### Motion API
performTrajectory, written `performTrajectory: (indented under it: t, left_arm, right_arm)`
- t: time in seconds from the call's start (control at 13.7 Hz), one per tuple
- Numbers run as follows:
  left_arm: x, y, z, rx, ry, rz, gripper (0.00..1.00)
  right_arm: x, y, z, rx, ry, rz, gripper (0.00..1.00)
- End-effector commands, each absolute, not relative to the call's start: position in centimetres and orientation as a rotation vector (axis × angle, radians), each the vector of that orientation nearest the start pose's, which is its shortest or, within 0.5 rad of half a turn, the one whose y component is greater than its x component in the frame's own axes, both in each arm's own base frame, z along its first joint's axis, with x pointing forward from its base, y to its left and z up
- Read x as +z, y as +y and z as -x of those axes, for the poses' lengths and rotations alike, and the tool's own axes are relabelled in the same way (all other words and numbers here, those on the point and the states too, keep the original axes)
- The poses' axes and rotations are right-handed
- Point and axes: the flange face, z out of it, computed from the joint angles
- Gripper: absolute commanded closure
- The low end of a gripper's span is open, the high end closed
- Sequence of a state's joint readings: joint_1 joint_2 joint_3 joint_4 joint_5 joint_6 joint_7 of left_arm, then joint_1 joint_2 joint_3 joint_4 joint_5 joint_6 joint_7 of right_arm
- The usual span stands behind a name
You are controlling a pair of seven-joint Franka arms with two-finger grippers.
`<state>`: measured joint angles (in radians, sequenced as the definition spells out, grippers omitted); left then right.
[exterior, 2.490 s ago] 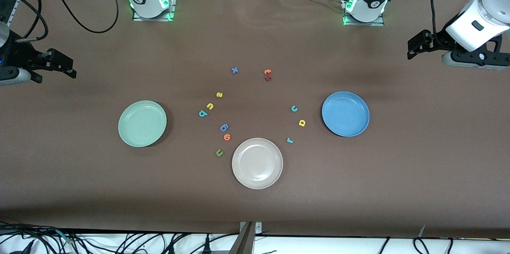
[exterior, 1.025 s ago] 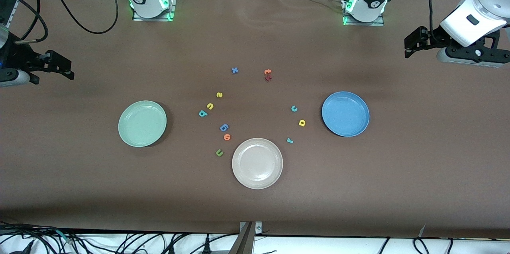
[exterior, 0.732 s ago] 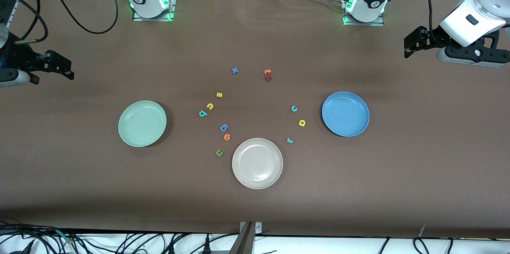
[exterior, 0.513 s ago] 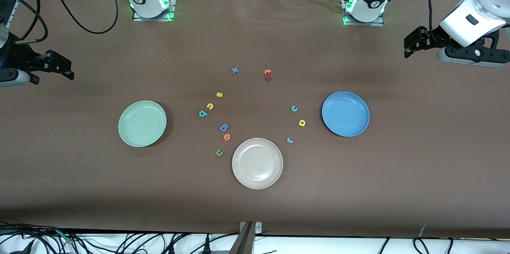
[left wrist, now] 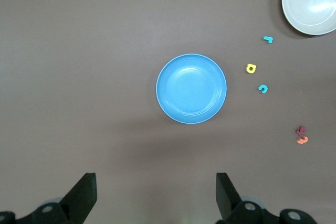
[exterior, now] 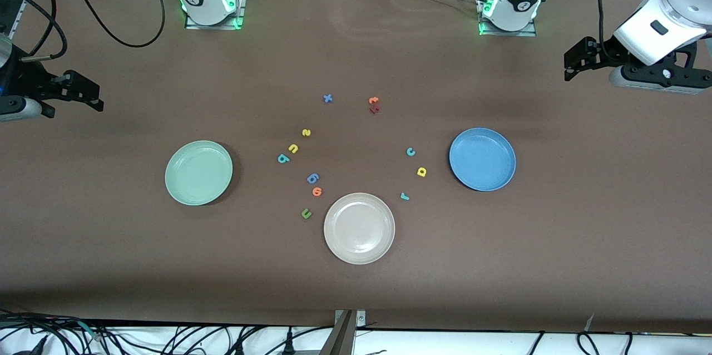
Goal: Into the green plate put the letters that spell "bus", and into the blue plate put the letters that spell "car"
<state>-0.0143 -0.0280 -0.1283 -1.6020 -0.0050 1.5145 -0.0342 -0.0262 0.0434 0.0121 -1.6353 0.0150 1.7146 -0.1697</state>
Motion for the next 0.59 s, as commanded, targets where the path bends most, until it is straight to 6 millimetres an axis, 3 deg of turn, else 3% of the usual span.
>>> performTrajectory:
  t: [0.0, 0.51]
  left_arm:
    - [62.7, -7.9, -53.5, 0.094, 0.16, 3.122, 0.0]
    - [62.7, -7.9, -53.5, 0.094, 0.16, 3.122, 0.0]
  right_arm:
    - [58.7, -0.4, -58.2, -0.051, -0.256, 3.128, 0.0]
    - [59.2, 1.2, -58.2, -0.065, -0.294, 3.129, 0.0]
